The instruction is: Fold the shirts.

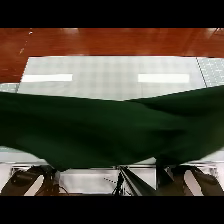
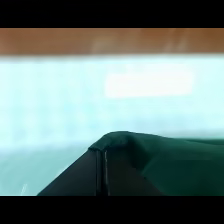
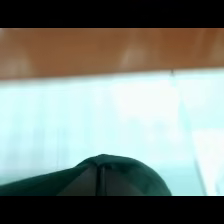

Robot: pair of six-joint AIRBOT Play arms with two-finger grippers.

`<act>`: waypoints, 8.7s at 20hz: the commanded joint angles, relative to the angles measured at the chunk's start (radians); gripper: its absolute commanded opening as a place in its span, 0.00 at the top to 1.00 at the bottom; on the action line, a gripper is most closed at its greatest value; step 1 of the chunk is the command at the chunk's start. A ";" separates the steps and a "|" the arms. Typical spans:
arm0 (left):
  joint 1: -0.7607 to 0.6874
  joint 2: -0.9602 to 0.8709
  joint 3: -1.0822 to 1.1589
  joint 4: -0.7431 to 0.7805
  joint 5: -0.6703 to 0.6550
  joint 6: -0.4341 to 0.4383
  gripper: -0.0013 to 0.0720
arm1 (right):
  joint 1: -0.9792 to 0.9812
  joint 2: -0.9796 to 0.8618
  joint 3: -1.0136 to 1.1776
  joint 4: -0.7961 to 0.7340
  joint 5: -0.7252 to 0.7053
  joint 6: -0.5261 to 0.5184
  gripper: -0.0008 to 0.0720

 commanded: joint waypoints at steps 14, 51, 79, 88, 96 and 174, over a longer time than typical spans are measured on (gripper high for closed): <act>0.021 -0.638 -0.454 0.163 0.685 0.064 0.96 | 0.167 -0.849 -0.198 0.081 -0.632 -0.010 0.95; 0.034 -1.042 -0.323 -0.187 0.545 0.129 0.96 | 0.140 -1.036 -0.167 -0.063 -0.424 0.034 0.94; 0.211 -0.612 -1.291 -0.630 0.584 0.433 0.00 | -0.344 -0.545 -0.838 0.223 -0.393 -0.279 0.31; 0.146 -0.725 -1.285 -0.691 0.622 0.463 0.96 | -0.345 -0.545 -0.856 0.068 -0.344 -0.254 0.31; 0.243 -0.609 -1.285 -0.692 0.597 0.502 0.96 | -0.348 -0.545 -1.108 0.070 -0.433 -0.294 0.18; -0.298 -1.044 -0.490 -0.991 0.896 0.449 0.96 | 0.239 -0.383 -0.505 0.354 -0.561 -0.061 0.95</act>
